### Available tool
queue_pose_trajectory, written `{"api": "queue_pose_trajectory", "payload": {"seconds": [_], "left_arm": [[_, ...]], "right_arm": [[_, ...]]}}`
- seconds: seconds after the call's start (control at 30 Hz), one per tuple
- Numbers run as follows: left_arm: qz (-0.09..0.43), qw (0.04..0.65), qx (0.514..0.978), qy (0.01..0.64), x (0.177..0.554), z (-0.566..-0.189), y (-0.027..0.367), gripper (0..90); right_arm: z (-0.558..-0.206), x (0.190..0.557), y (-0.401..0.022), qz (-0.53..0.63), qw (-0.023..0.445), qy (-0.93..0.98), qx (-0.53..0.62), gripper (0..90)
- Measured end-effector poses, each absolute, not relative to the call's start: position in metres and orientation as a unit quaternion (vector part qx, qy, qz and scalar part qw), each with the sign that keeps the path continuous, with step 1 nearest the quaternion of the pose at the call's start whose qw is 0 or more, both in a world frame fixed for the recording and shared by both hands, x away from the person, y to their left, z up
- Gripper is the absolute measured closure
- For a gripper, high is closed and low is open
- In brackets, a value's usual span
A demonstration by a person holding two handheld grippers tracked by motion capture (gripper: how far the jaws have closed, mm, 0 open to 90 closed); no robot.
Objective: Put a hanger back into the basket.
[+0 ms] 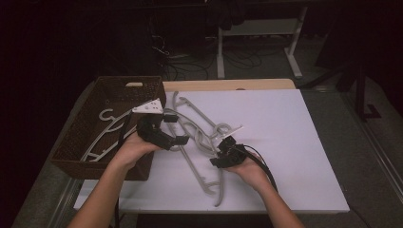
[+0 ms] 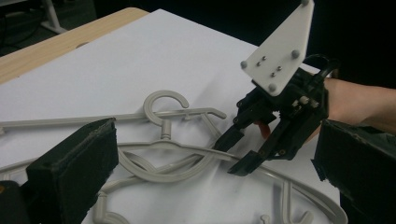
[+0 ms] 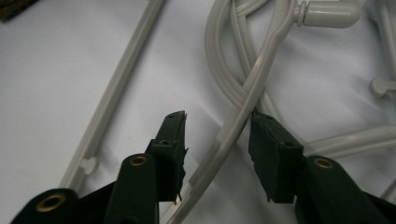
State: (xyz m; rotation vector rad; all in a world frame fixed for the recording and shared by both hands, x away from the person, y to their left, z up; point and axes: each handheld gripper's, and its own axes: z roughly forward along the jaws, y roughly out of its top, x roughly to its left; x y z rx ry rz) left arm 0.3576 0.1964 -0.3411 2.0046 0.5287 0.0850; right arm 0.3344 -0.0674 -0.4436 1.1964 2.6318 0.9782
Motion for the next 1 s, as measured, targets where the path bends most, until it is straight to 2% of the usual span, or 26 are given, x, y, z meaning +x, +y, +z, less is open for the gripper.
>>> {"api": "queue_pose_trajectory", "payload": {"seconds": [0.23, 0.67, 1.0], "left_arm": [[0.036, 0.511, 0.830, 0.221, 0.358, -0.341, 0.198, 0.0], [0.036, 0.508, 0.832, 0.220, 0.358, -0.341, 0.197, 0.0], [0.036, 0.508, 0.832, 0.220, 0.358, -0.342, 0.197, 0.0]], "right_arm": [[-0.448, 0.338, -0.059, 0.304, 0.060, 0.862, 0.402, 66.1], [-0.445, 0.337, -0.063, 0.286, 0.069, 0.852, 0.433, 71.6], [-0.435, 0.336, -0.077, 0.284, 0.099, 0.837, 0.457, 77.5]]}}
